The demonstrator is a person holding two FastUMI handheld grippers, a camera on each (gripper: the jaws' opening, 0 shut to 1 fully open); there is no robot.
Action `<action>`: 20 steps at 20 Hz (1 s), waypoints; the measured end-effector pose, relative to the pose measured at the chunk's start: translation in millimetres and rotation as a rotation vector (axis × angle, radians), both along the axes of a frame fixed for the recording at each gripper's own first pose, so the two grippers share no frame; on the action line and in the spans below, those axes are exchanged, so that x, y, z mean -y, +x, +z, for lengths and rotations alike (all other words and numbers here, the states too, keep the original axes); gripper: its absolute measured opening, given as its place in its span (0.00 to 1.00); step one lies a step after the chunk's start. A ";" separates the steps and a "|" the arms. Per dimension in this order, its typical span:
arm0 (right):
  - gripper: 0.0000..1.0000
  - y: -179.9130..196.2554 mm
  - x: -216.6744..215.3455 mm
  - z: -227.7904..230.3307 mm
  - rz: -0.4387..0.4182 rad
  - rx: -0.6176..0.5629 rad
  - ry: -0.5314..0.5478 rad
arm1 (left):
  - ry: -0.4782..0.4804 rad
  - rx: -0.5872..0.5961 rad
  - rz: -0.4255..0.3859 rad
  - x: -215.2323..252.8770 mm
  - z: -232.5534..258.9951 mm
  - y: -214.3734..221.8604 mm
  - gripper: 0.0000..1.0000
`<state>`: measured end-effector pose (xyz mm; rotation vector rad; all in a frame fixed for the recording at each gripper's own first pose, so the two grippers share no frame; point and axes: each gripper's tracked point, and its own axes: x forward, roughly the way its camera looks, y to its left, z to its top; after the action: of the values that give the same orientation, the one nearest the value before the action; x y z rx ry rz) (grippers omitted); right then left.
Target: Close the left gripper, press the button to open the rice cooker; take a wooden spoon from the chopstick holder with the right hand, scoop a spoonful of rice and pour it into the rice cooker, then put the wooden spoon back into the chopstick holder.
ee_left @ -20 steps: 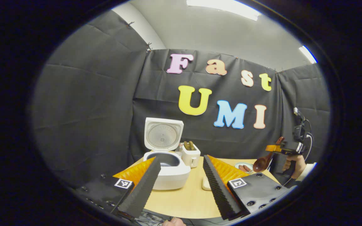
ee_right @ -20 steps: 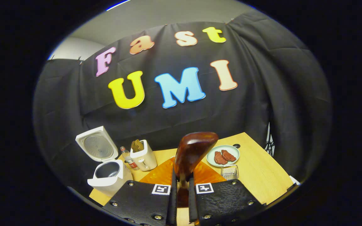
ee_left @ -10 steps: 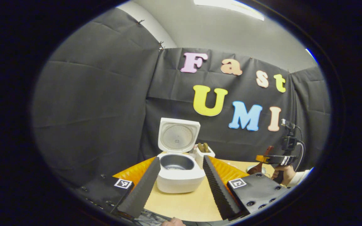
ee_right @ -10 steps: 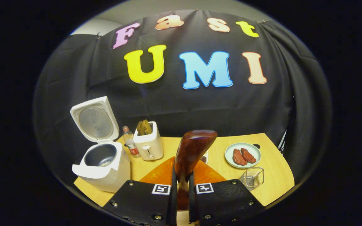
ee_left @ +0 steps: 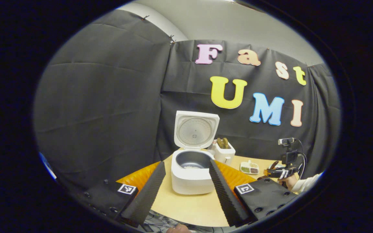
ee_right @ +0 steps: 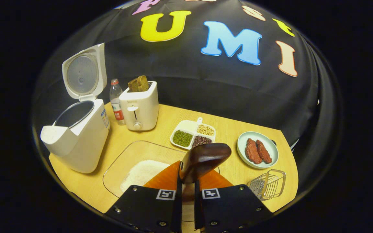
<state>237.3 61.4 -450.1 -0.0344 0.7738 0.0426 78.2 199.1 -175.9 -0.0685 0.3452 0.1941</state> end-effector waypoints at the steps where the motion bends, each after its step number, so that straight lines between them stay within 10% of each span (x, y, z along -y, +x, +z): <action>1: 0.16 -3.0 -4.4 -2.4 0.007 0.000 0.002 | -0.003 -0.001 0.004 0.9 -0.1 -0.2 0.94; 20: 0.16 4.1 -44.8 7.9 -0.308 -0.115 0.729 | 0.042 -0.007 0.005 10.8 13.5 -16.1 0.95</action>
<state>241.4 106.2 -442.2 0.7833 0.8334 0.0316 62.2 188.2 -162.4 -0.0273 0.3480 0.2062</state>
